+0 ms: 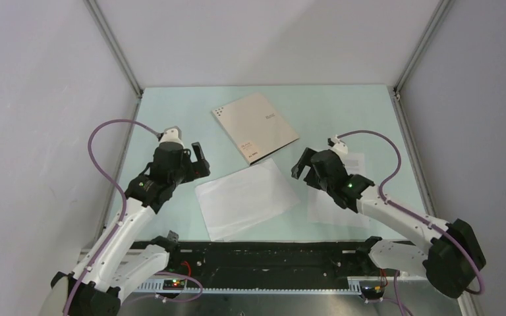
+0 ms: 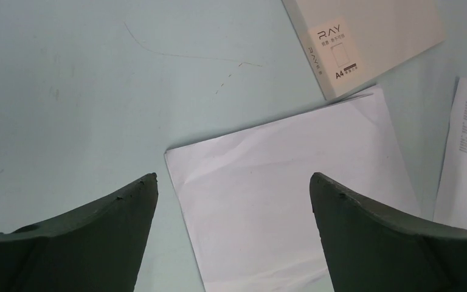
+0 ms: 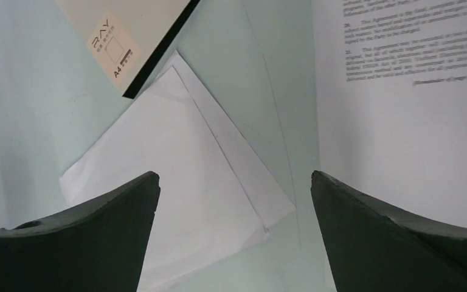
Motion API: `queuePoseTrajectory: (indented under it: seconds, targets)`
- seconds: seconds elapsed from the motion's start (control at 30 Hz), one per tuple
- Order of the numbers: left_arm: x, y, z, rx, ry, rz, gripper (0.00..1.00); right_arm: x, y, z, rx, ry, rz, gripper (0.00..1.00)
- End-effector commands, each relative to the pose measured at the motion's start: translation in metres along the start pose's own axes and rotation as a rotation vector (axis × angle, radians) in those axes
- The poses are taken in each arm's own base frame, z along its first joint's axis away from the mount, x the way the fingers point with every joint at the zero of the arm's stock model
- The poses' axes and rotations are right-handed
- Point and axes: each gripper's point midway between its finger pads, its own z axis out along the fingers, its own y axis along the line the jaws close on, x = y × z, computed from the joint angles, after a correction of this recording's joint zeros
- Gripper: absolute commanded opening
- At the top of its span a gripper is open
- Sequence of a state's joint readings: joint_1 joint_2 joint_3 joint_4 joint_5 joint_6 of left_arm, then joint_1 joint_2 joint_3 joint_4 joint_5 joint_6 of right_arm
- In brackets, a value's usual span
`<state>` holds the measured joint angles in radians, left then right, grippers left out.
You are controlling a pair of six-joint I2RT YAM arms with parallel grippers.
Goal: Put the files into the folder
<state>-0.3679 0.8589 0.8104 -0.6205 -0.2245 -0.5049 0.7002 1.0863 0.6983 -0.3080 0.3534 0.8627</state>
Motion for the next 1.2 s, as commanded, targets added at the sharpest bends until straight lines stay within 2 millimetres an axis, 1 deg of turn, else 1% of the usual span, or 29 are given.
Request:
queuePoseTrajectory:
  seconds: [0.0, 0.13, 0.23, 0.27, 0.3, 0.33, 0.37, 0.4, 0.43, 0.47, 0.5, 0.53, 0.57, 0.6, 0.63, 0.67, 0.7, 0.73, 0.77, 0.8, 0.83, 0.87, 0.93, 0.97, 1.0, 1.03, 1.07, 1.1, 1.17]
  targets:
    - [-0.017, -0.004, -0.008, 0.014, -0.031, 0.036, 1.00, -0.021, 0.040, 0.011, -0.113, -0.015, 0.102, 1.00]
    - [-0.012, -0.010, -0.009, 0.049, -0.007, 0.037, 1.00, -0.018, 0.047, 0.022, -0.138, 0.025, 0.142, 0.99]
    - [-0.009, -0.011, -0.009, 0.057, 0.003, 0.033, 1.00, -0.020, 0.056, 0.030, -0.177, 0.043, 0.191, 1.00]
    - [-0.009, -0.012, -0.009, 0.061, 0.002, 0.032, 1.00, -0.018, 0.058, 0.034, -0.188, 0.065, 0.207, 1.00]
    - [-0.008, -0.012, -0.009, 0.066, 0.005, 0.031, 1.00, -0.022, 0.062, 0.037, -0.208, 0.057, 0.223, 0.99]
    - [-0.007, -0.014, -0.009, 0.074, 0.010, 0.030, 1.00, -0.021, 0.065, 0.042, -0.222, 0.071, 0.245, 0.99]
    - [-0.007, -0.014, -0.010, 0.078, 0.010, 0.028, 1.00, -0.025, 0.069, 0.049, -0.240, 0.064, 0.276, 0.99]
    - [-0.007, -0.016, -0.010, 0.085, 0.012, 0.026, 1.00, -0.029, 0.079, 0.050, -0.290, 0.064, 0.294, 0.99]
    - [-0.007, -0.016, -0.011, 0.090, 0.012, 0.025, 1.00, -0.031, 0.078, 0.059, -0.282, 0.070, 0.326, 0.99]
    - [-0.008, -0.018, -0.012, 0.096, 0.013, 0.023, 1.00, -0.033, 0.086, 0.061, -0.321, 0.082, 0.340, 0.99]
    - [-0.008, -0.019, -0.012, 0.101, 0.011, 0.021, 1.00, -0.034, 0.085, 0.070, -0.314, 0.093, 0.371, 0.99]
    - [-0.008, -0.019, -0.013, 0.106, 0.012, 0.020, 1.00, -0.037, 0.092, 0.073, -0.347, 0.097, 0.386, 0.99]
    - [-0.010, -0.020, -0.013, 0.109, 0.010, 0.019, 1.00, -0.037, 0.090, 0.084, -0.339, 0.107, 0.412, 0.98]
    - [-0.010, -0.020, -0.014, 0.112, 0.009, 0.018, 1.00, -0.040, 0.096, 0.086, -0.368, 0.108, 0.425, 0.97]
    - [-0.011, -0.020, -0.014, 0.111, 0.008, 0.018, 1.00, -0.039, 0.095, 0.096, -0.356, 0.119, 0.455, 0.97]
    - [-0.011, -0.020, -0.015, 0.115, 0.008, 0.019, 1.00, -0.040, 0.099, 0.099, -0.374, 0.119, 0.470, 0.96]
    - [-0.012, -0.021, -0.015, 0.116, 0.007, 0.018, 1.00, -0.035, 0.098, 0.109, -0.368, 0.141, 0.498, 0.96]
    - [-0.012, -0.021, -0.015, 0.119, 0.010, 0.018, 1.00, -0.038, 0.103, 0.112, -0.391, 0.137, 0.513, 0.95]
    - [-0.013, -0.022, -0.015, 0.122, 0.009, 0.016, 1.00, -0.031, 0.103, 0.121, -0.383, 0.167, 0.542, 0.94]
    - [-0.013, -0.022, -0.015, 0.123, 0.011, 0.015, 1.00, -0.030, 0.106, 0.125, -0.398, 0.173, 0.554, 0.93]
    - [-0.012, -0.022, -0.015, 0.124, 0.012, 0.012, 1.00, -0.022, 0.107, 0.133, -0.391, 0.205, 0.580, 0.93]
    - [-0.012, -0.022, -0.015, 0.124, 0.013, 0.010, 1.00, -0.020, 0.112, 0.136, -0.410, 0.209, 0.589, 0.91]
    - [-0.012, -0.022, -0.015, 0.126, 0.013, 0.005, 1.00, -0.007, 0.111, 0.150, -0.397, 0.235, 0.615, 0.91]
    - [-0.012, -0.022, -0.015, 0.129, 0.016, 0.006, 1.00, -0.008, 0.115, 0.152, -0.412, 0.231, 0.628, 0.91]
    - [-0.012, -0.022, -0.016, 0.130, 0.016, 0.005, 1.00, -0.001, 0.114, 0.159, -0.402, 0.243, 0.639, 0.91]
    - [-0.012, -0.022, -0.016, 0.130, 0.017, 0.008, 1.00, -0.002, 0.118, 0.160, -0.420, 0.235, 0.645, 0.91]
    - [-0.012, -0.022, -0.016, 0.133, 0.016, 0.009, 1.00, 0.003, 0.117, 0.165, -0.414, 0.246, 0.657, 0.91]
    - [-0.012, -0.022, -0.016, 0.131, 0.016, 0.010, 1.00, 0.003, 0.120, 0.166, -0.430, 0.242, 0.663, 0.90]
    - [-0.011, -0.021, -0.016, 0.130, 0.017, 0.011, 1.00, 0.007, 0.121, 0.172, -0.433, 0.249, 0.678, 0.90]
